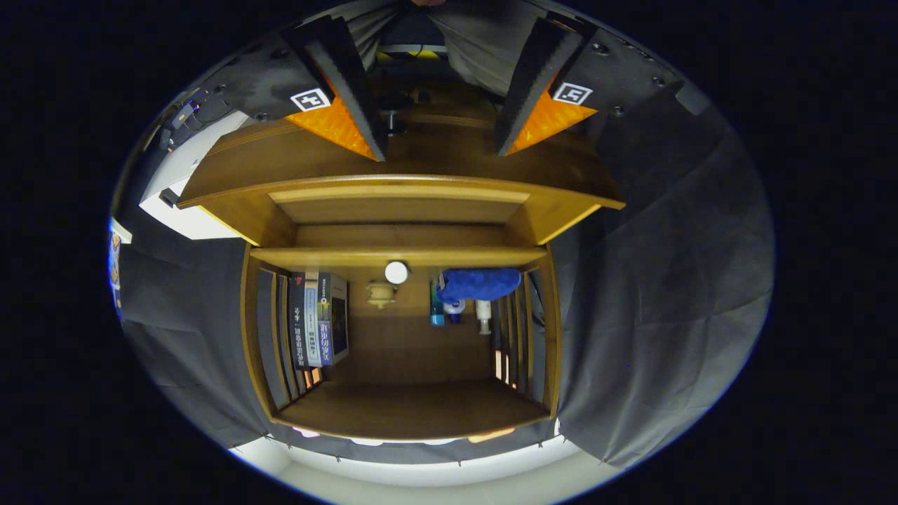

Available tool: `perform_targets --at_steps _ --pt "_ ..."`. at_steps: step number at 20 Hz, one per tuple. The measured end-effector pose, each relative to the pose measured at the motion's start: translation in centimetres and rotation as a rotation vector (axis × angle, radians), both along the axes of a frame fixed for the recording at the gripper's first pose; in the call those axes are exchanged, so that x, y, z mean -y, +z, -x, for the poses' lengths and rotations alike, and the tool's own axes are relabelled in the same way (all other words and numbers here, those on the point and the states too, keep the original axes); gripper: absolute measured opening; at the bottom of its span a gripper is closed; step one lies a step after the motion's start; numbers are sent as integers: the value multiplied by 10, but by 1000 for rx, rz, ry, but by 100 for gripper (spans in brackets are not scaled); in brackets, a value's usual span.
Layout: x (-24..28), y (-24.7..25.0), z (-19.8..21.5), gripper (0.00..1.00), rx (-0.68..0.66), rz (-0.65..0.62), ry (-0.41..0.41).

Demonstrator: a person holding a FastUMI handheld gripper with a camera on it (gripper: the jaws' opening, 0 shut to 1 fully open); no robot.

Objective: Pull open the drawer, take out the items inside it, and place them on the countertop above the cabinet.

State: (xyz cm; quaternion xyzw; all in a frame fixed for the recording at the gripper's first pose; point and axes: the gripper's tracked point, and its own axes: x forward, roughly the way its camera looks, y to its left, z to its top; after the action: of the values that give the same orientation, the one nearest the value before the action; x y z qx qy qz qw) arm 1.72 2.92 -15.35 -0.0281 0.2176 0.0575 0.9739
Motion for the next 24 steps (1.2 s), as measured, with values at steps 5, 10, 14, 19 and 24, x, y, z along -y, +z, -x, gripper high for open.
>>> perform_targets --at_steps 5,10,14,19,24 --pt "14 -15 -15 99 -26 -9 -46" --pt "27 -23 -19 97 -34 0 -78" --pt "34 -20 -23 96 -21 -17 -103" --pt "41 -18 -41 96 7 10 -116" --pt "46 -14 -78 96 56 48 -117"
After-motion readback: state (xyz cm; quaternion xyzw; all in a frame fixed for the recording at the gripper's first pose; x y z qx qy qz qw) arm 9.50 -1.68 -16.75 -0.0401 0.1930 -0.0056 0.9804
